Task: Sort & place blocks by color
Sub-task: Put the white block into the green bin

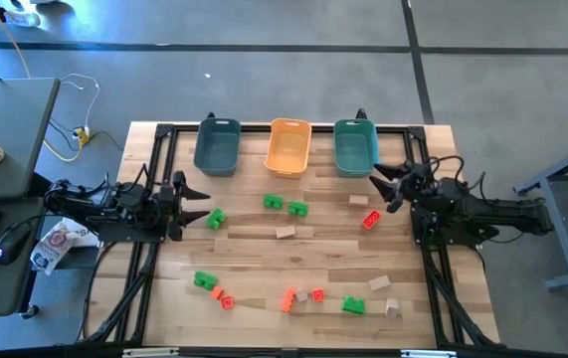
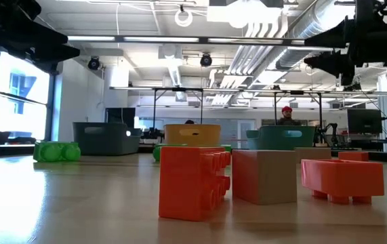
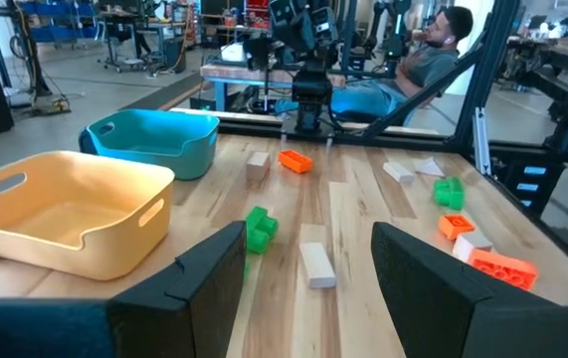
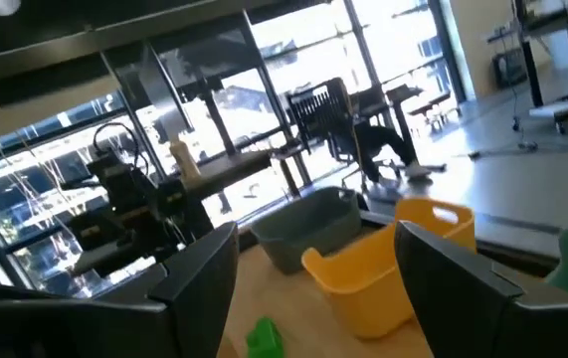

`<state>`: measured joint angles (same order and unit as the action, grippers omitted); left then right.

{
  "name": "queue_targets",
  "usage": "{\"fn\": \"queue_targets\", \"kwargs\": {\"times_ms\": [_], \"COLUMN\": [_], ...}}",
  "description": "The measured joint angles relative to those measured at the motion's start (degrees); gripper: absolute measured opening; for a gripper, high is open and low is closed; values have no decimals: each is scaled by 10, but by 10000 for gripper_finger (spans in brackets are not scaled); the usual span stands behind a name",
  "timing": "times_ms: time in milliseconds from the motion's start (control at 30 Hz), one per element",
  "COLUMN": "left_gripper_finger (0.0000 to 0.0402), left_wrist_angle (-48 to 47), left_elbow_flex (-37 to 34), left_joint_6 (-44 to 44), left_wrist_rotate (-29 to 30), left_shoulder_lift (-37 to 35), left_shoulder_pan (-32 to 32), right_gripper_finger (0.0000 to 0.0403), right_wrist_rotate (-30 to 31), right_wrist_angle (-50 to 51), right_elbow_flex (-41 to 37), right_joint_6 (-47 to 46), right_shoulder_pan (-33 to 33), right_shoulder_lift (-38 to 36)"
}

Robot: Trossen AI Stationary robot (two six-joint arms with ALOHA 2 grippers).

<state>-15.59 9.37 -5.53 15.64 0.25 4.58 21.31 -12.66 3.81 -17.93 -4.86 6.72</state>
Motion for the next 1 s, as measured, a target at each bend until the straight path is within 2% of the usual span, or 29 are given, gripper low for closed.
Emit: {"fn": "queue_targets", "kwargs": {"times_ms": [233, 433, 600, 767, 1000], "left_gripper_finger": [207, 207, 207, 207, 207], "left_wrist_angle": [0, 0, 0, 0, 0], "left_elbow_flex": [0, 0, 0, 0, 0], "left_joint_6": [-37, -80, -107, -108, -108], "left_wrist_rotate": [0, 0, 0, 0, 0], "left_shoulder_lift": [0, 0, 0, 0, 0], "left_shoulder_pan": [0, 0, 0, 0, 0], "right_gripper_finger": [257, 257, 257, 257, 257], "right_wrist_rotate": [1, 2, 26, 52, 27], "right_wrist_angle": [-22, 27, 166, 339, 514], "right_elbow_flex": [15, 85, 183, 286, 382], "right_joint_6": [90, 155, 165, 148, 104], "right_shoulder_pan": [0, 0, 0, 0, 0], "right_shoulder_lift": [1, 30, 97, 196, 324]}}
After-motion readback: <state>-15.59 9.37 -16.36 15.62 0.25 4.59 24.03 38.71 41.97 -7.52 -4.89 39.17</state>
